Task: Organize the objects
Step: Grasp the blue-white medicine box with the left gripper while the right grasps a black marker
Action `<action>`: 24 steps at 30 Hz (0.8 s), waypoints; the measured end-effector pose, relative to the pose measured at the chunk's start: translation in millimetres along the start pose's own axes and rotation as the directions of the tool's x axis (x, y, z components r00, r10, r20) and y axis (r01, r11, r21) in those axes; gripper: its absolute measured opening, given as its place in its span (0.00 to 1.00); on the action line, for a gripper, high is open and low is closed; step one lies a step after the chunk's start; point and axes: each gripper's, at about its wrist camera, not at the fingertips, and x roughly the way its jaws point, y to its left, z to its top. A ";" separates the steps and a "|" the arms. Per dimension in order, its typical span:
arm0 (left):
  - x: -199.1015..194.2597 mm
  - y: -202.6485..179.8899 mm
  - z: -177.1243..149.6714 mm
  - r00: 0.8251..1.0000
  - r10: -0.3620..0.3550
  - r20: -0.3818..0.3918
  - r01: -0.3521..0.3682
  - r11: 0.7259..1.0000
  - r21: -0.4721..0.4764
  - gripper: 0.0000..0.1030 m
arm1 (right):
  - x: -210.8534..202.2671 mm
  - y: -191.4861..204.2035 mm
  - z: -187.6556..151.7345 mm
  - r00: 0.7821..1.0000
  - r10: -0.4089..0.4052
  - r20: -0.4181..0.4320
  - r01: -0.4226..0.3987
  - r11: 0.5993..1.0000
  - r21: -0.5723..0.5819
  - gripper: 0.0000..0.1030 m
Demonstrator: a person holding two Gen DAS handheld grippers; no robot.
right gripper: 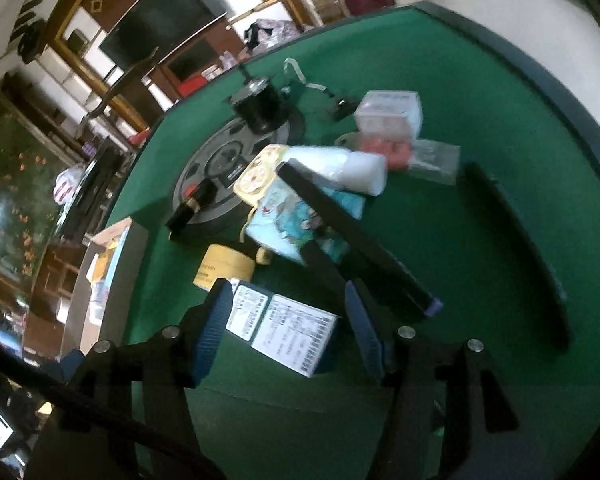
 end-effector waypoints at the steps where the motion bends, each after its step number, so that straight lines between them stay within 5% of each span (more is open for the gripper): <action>1: -1.6 -1.8 1.2 1.000 0.006 0.004 -0.006 1.000 -0.001 0.72 | 1.7 6.6 -2.3 0.999 0.037 -0.022 -0.038 0.999 -0.018 0.57; 3: -3.3 -2.9 3.3 1.000 0.023 0.017 -0.023 1.000 0.000 0.72 | 6.1 16.4 -9.7 0.984 0.151 -0.092 -0.154 0.988 -0.022 0.57; 5: -3.5 1.0 2.8 0.999 0.041 0.019 -0.041 0.999 0.000 0.72 | 11.1 31.7 -19.3 0.945 0.273 -0.180 -0.284 0.958 -0.038 0.57; 6: -0.6 1.4 3.1 0.999 0.045 0.012 -0.045 0.999 -0.001 0.72 | 11.7 34.1 -21.3 0.941 0.281 -0.187 -0.295 0.954 -0.052 0.57; 14: 32.0 -4.7 -8.1 0.995 0.073 -0.069 -0.071 0.997 0.030 0.72 | -27.3 9.6 -13.9 0.993 0.114 -0.007 -0.115 0.991 -0.068 0.57; 24: 90.3 -47.6 -20.0 0.979 0.155 -0.134 -0.138 0.983 0.125 0.73 | -43.7 -38.2 -3.3 0.999 0.019 0.043 -0.019 1.000 0.000 0.57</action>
